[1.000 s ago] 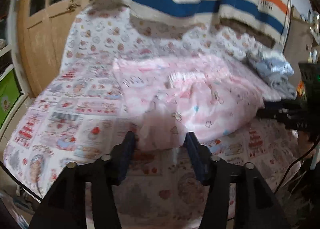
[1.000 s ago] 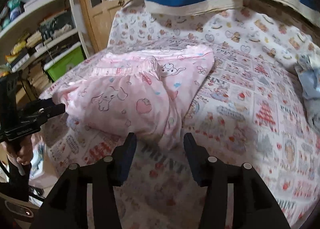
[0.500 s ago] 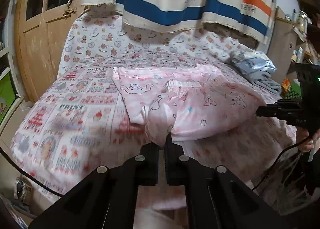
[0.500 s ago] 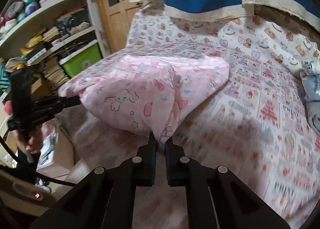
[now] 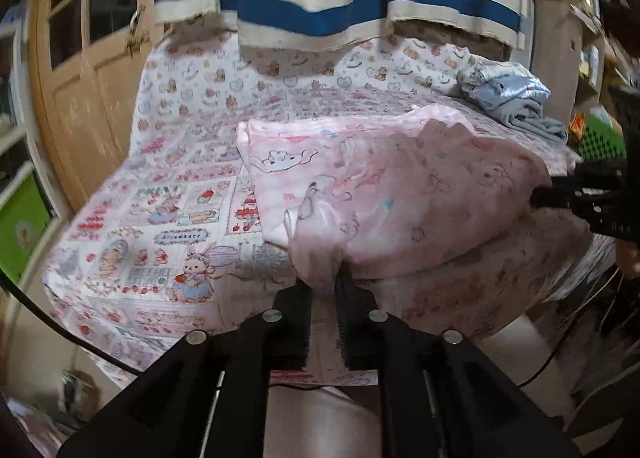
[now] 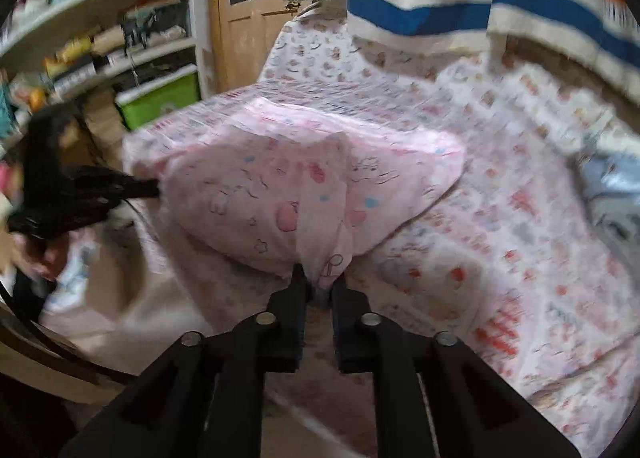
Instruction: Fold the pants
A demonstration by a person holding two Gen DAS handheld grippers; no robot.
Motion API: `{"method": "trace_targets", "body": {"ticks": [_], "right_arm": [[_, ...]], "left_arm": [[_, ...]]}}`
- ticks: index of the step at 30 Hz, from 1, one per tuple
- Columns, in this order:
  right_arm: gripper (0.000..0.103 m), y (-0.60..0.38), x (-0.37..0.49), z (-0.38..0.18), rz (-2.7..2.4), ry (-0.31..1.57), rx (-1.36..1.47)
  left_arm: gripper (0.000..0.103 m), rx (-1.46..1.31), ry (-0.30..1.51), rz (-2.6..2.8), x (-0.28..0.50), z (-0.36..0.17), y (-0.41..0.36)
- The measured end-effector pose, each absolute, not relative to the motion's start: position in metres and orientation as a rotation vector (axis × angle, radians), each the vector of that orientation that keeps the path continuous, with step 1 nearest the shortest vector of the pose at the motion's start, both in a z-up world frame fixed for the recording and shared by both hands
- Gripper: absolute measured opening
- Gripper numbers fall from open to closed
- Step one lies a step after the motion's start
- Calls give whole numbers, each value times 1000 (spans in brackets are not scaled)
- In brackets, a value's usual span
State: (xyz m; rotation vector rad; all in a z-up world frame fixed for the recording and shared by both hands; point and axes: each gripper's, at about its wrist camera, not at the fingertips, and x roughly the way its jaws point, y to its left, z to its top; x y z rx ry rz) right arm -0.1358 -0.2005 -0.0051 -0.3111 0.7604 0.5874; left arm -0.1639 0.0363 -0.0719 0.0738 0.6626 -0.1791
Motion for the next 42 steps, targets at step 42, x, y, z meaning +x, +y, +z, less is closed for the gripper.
{"method": "trace_targets", "body": {"ticks": [42], "right_arm": [[58,-147,-140,-10,790,570,-331]], "left_arm": [[7,-77,444,-139,-168,-52,27]]}}
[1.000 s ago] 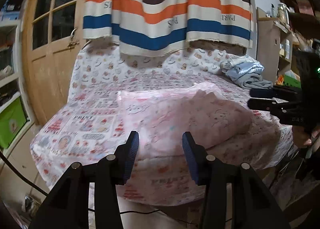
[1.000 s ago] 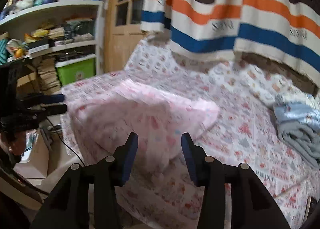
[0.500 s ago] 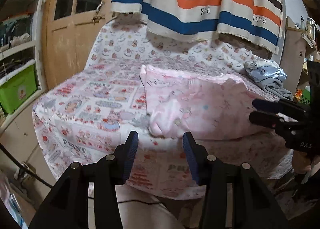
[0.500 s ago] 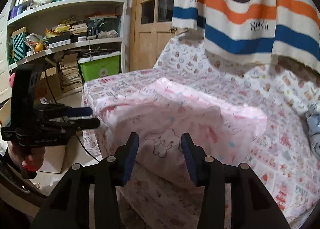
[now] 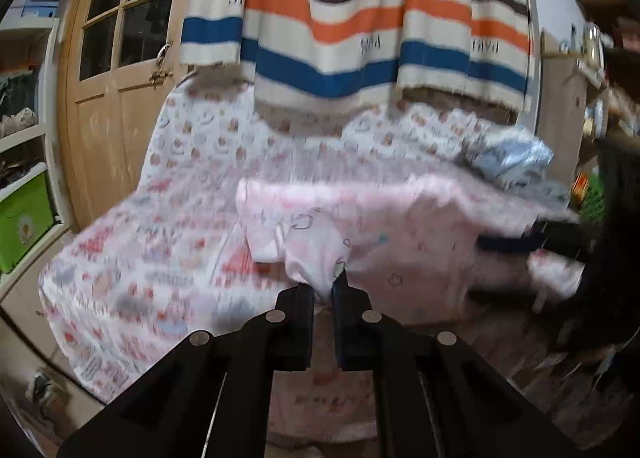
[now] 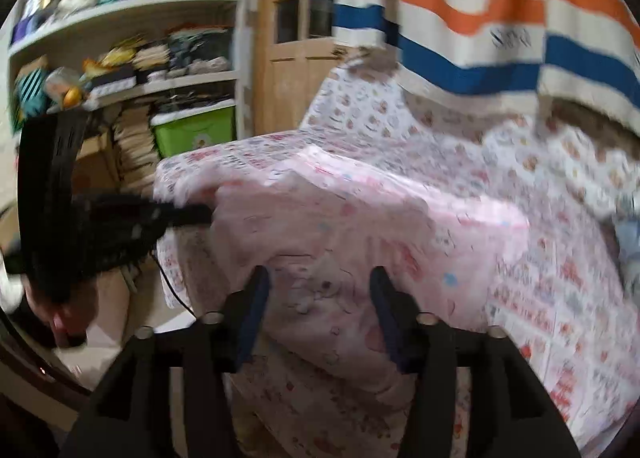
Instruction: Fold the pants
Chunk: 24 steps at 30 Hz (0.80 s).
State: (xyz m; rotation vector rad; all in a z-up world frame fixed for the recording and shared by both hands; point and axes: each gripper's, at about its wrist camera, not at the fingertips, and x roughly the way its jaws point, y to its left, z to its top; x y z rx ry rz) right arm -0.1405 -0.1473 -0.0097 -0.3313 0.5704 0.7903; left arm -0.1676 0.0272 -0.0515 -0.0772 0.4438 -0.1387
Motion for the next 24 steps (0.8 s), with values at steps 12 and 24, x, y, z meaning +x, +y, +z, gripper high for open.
{"method": "trace_targets", "body": {"ticks": [12,24], "right_arm": [[58,-113,-143,-23,627,519,-642],[13,-145,-78,18,751,719,-437]], "left_arm": [[7,-163,395,-142,-152,-14,42],[91,-8,276,63,-184,-30,42]]}}
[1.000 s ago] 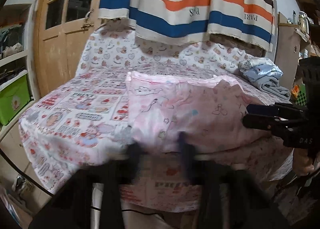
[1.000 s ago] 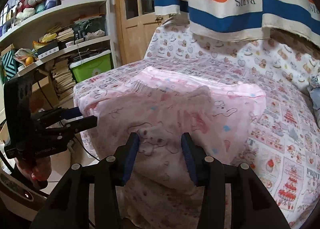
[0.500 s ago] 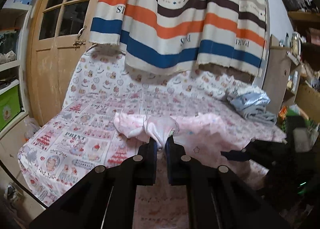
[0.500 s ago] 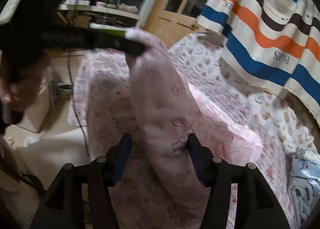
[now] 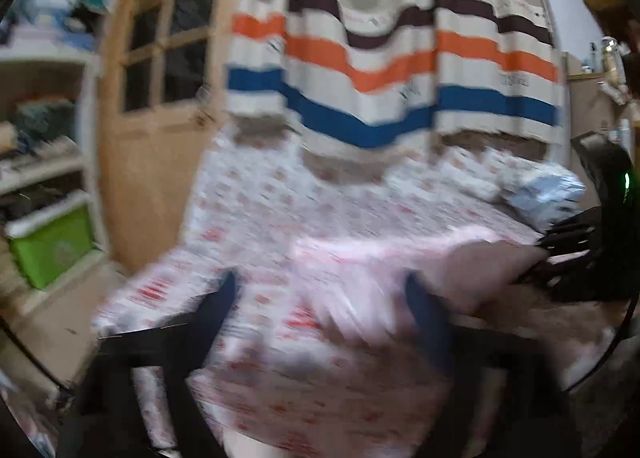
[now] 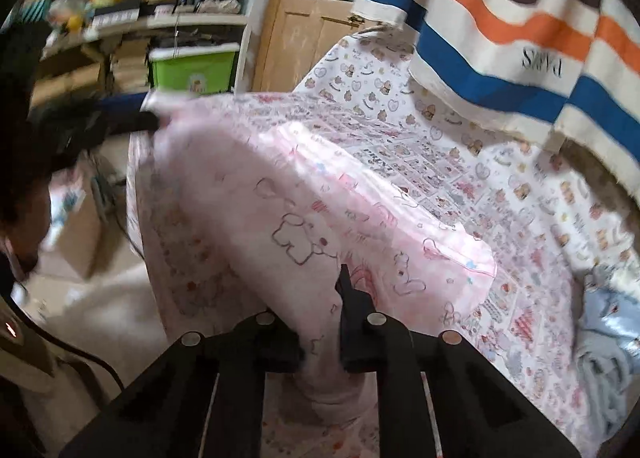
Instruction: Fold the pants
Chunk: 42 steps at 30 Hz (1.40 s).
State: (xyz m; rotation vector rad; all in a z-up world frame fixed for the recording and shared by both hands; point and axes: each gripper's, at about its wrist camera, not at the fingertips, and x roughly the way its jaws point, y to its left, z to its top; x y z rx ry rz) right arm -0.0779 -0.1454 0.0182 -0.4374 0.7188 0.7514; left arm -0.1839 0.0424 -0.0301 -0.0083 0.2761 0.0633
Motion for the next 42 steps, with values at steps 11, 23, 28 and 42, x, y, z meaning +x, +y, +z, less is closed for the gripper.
{"method": "trace_targets", "body": {"ticks": [11,23,28,42], "right_arm": [[12,-154,-19,34,827,850,-239],[12,-161,-3,32,877,892,-211],[29,-165,-9,31,843,830,-243],[68,-180,-84,12,928,620,-505]], "left_arm": [[92,104,211,-239,-177,-29,27],[12,184,306,-273,-121,-37,4],[11,151,320,-263,-109,-29,8],[11,70,405,-285,-74,-17,18]]}}
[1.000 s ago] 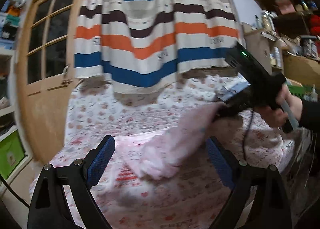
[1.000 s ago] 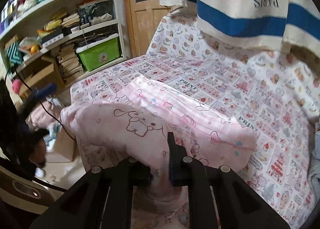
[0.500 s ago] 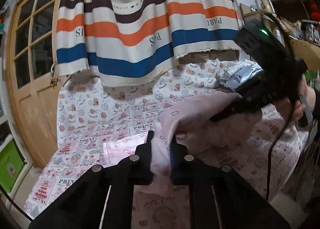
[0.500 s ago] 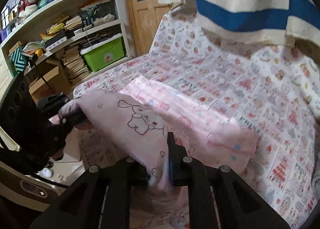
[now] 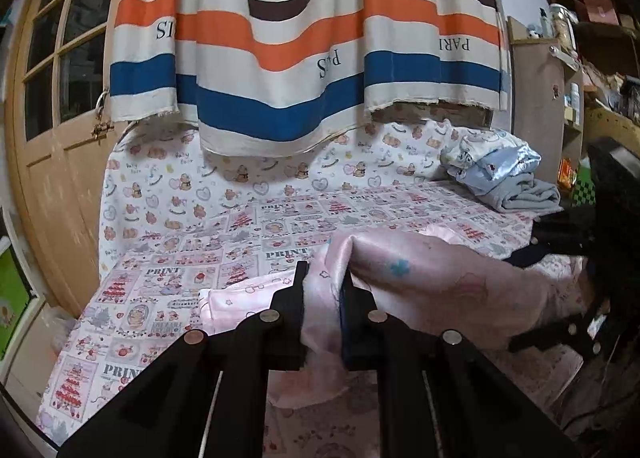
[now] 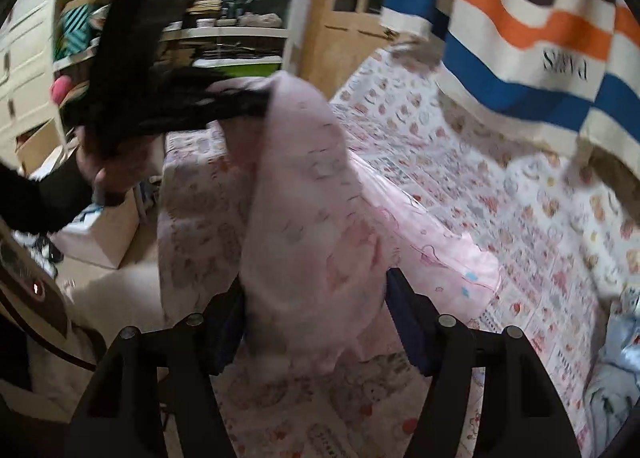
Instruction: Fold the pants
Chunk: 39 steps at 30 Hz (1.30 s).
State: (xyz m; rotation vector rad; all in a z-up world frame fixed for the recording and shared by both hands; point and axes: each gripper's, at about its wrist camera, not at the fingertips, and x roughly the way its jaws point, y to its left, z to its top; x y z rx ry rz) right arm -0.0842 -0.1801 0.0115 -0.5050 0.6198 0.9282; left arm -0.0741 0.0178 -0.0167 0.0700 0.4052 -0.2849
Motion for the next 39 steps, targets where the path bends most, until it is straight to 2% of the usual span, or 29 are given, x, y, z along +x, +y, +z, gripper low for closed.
{"method": "trace_targets", "body": {"ticks": [5,10,13,14,15,16,17,18,20,24,28,35,37,38,39], "right_arm": [[68,-180,-88,7,829,540,-561],[68,-173,-118,4,809,360,-714],[68,-162,-131,-9,820,356,-800],[63,-158,-132,-12,816,357,-818],[48,-156,-131,-14,803,366,-834],[38,-153,-126,-16,780,395,-835],[19,-152,-119,-15,782,426,-815],[14,-154,-113,-13,794,459,-777],[13,-165,-96,-1,829,531,-656],[12,-190,-36,25,925,711,-340],[12,-202,43,19,917,914,-83],[13,-203,104,-13,837,1013,87],[19,-196,106,-16,792,1020,44],[29,-195,105,-14,759,1009,20],[43,-196,104,-11,728,992,5]], "left_arm": [[11,59,411,-289,-72,-16,21],[11,45,415,-296,-75,-16,24],[11,42,414,-296,-76,-16,25],[11,37,414,-297,-76,-16,26],[11,32,414,-298,-76,-15,27],[11,27,415,-301,-77,-15,28],[11,25,418,-307,-76,-14,29],[11,26,423,-315,-77,-14,30],[11,32,430,-328,-76,-10,31],[11,36,555,-369,-50,-1,30],[11,-9,648,-408,-10,2,36],[13,-76,780,-364,47,-26,49],[25,-75,810,-356,53,-33,52],[36,-80,821,-339,54,-34,56],[42,-93,810,-333,52,-34,61]]}}
